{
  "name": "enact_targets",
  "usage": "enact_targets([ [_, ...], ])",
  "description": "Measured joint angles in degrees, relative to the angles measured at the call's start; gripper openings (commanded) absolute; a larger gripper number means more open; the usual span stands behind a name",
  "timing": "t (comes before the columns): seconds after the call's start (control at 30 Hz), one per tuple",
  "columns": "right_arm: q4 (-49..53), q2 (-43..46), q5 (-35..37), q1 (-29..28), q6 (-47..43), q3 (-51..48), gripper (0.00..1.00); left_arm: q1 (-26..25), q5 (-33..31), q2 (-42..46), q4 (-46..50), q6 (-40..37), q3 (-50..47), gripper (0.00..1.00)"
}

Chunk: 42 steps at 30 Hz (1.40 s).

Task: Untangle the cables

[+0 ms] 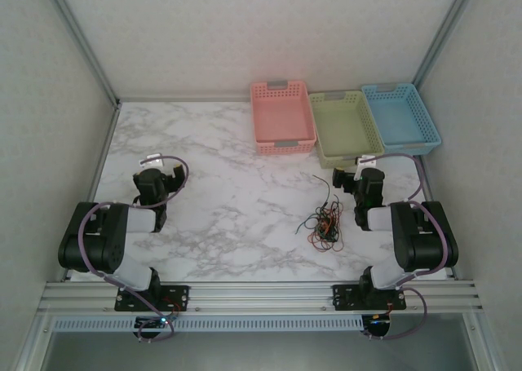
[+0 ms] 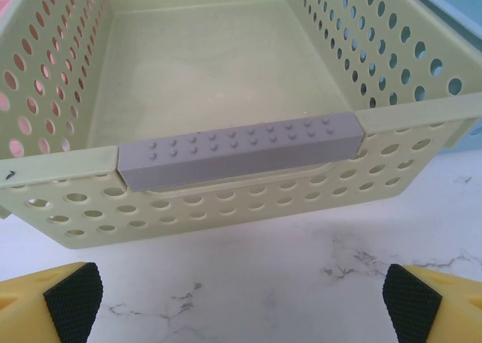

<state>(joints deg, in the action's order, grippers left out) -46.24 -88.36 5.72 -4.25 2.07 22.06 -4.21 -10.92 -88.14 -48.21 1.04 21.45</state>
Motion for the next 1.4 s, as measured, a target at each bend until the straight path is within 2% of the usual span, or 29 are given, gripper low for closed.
enact_targets([
  [0.53,1.09,0.44,0.07,-0.02,0.0,0.15,0.99,0.15,0.22,0.0,0.0,0.0,0.0,1.0],
  [0.67,13.42,8.11,1.53,-0.02,0.31,3.72,0.99,0.31,0.42,0.0,0.02,0.0,0.0,1.0],
  [0.8,28.44,17.11,5.51,0.0,3.37,14.84,0.99,0.31,0.59,0.0,0.02,0.0,0.0,1.0],
  [0.93,40.57,17.92,8.41,0.52,7.1,27.34,0.99,-0.09,-1.36,0.94,1.2,0.09,0.0,1.0],
  [1.03,51.04,13.05,9.73,1.09,9.33,38.21,0.99,-0.94,-5.07,8.61,12.98,2.19,2.51,1.0],
  [1.17,60.87,3.26,9.68,2.12,10.25,51.54,0.99,-1.01,-7.1,20.85,29.2,8.81,11.89,1.0],
  [1.3,66.6,-5.42,8.96,3.04,11.04,59.67,0.96,-0.94,-5.35,30.21,39.45,19.3,17.14,1.0],
  [1.4,70.07,-11.43,7.74,4.31,11.5,64.85,0.93,-0.68,-1.9,33.05,49.51,27.69,20.15,1.0],
])
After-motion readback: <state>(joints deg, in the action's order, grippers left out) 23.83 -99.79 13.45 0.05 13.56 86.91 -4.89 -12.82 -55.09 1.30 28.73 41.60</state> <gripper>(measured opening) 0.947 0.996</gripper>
